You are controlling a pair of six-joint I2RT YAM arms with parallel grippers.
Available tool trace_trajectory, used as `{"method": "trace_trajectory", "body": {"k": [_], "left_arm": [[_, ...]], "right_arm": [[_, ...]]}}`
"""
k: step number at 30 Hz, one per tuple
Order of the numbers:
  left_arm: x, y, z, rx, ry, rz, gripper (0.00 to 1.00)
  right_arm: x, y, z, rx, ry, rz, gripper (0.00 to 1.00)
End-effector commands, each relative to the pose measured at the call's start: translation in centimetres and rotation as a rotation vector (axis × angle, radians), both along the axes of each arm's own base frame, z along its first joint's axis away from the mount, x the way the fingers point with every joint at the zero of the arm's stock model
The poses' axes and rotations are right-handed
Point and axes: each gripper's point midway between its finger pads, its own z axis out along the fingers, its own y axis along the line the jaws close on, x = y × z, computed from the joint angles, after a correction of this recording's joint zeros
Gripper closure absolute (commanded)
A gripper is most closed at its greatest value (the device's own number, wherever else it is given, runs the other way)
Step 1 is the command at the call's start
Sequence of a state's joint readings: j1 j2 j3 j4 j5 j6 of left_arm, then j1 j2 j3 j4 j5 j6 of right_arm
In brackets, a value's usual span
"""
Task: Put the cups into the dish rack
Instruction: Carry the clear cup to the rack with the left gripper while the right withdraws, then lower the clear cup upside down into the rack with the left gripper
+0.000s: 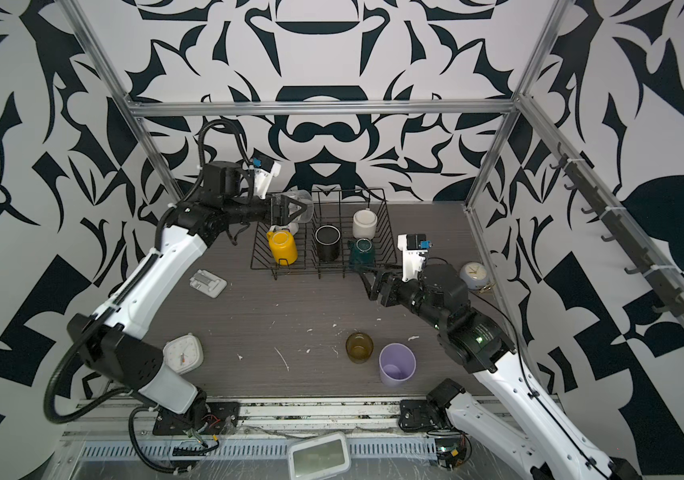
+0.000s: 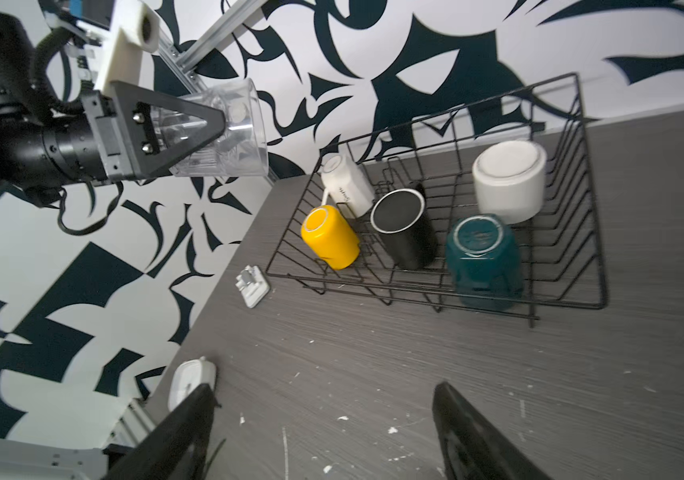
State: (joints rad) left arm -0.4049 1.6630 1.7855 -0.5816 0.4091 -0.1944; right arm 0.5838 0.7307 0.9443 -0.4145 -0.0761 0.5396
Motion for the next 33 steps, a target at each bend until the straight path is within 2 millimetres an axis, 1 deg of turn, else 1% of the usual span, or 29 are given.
{"method": "trace_trajectory", "body": {"k": [1,4,6,9,16,22,27,33], "left_arm": [[0.8,0.6,-1.8,0.056,0.128,0.058,1.00],[3.0,0.2,-3.7,0.086,0.190,0.093,1.00],[4.0,0.2,-5.5,0.123,0.240,0.117,1.00],[5.9,0.7,-7.5,0.193,0.279,0.178,1.00],[9.4,0.9,-10.3,0.255,0.284,0.254,1.00],[11.7,0.6,-12.6,0.271,0.286,0.291,1.00],[13.4,0.9,-14.4,0.300,0.278,0.328,1.00],[14.5,0.9,-16.7,0.325,0.287,0.343,1.00]], "right_arm": [[0.2,-1.7,-0.5,-0.081,-0.031,-0.065,0.12],[0.0,-2.0,-0.8,-0.106,-0.029,-0.065,0.12],[-0.2,-2.1,-0.9,-0.116,-0.026,-0.063,0.12],[-0.4,-2.2,-1.4,-0.124,-0.019,-0.060,0.12],[-0.7,-2.2,-2.3,-0.128,-0.001,-0.051,0.12],[-1.0,-2.1,-2.8,-0.131,0.016,-0.036,0.12],[-1.2,-2.0,-3.0,-0.136,0.026,-0.026,0.12],[-1.3,-2.3,-3.1,-0.135,0.030,-0.036,0.12]]}}
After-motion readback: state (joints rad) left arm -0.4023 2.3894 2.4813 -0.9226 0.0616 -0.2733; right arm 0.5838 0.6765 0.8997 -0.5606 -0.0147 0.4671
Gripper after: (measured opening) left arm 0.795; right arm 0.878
